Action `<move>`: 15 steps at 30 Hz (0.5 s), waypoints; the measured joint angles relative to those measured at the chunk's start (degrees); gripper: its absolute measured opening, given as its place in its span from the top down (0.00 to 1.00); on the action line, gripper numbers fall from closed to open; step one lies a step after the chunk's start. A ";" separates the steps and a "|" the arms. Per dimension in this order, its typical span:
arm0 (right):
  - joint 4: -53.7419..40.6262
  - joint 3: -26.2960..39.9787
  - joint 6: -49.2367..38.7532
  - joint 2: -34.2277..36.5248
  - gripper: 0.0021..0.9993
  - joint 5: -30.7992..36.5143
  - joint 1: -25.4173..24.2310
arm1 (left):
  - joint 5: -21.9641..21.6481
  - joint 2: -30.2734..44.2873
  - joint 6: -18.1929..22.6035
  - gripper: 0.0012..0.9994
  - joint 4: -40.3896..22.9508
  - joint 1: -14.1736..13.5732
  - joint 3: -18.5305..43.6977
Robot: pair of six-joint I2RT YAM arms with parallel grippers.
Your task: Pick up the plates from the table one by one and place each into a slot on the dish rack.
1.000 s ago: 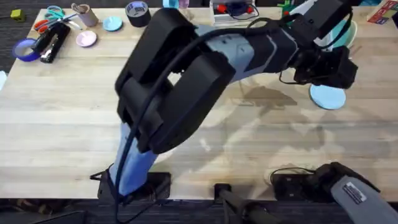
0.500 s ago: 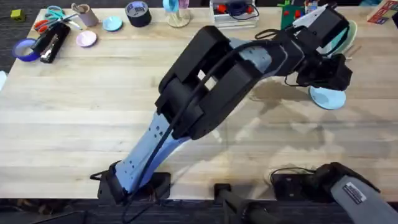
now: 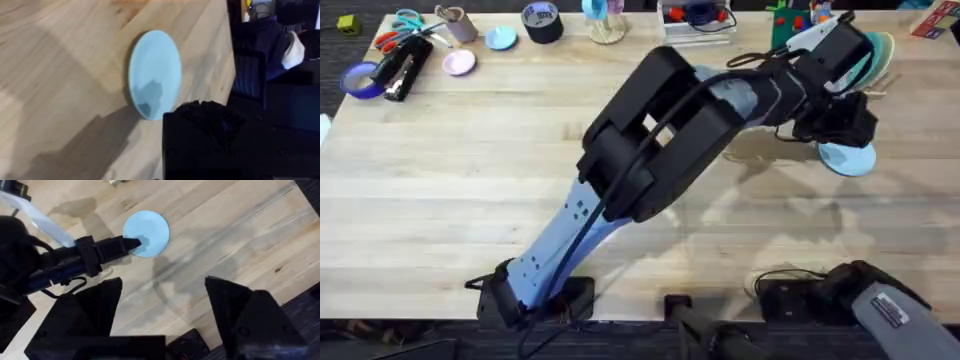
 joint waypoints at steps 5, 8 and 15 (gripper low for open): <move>0.00 0.00 0.00 0.00 0.00 0.00 0.00 | -1.19 0.91 0.03 0.96 -0.05 0.09 0.00; 0.00 0.00 -0.02 0.00 0.00 0.02 0.00 | -2.00 0.91 0.17 0.96 0.04 0.18 0.00; 0.00 0.00 -0.01 0.00 0.00 0.00 0.00 | -3.79 0.91 0.20 0.96 -0.03 0.35 0.00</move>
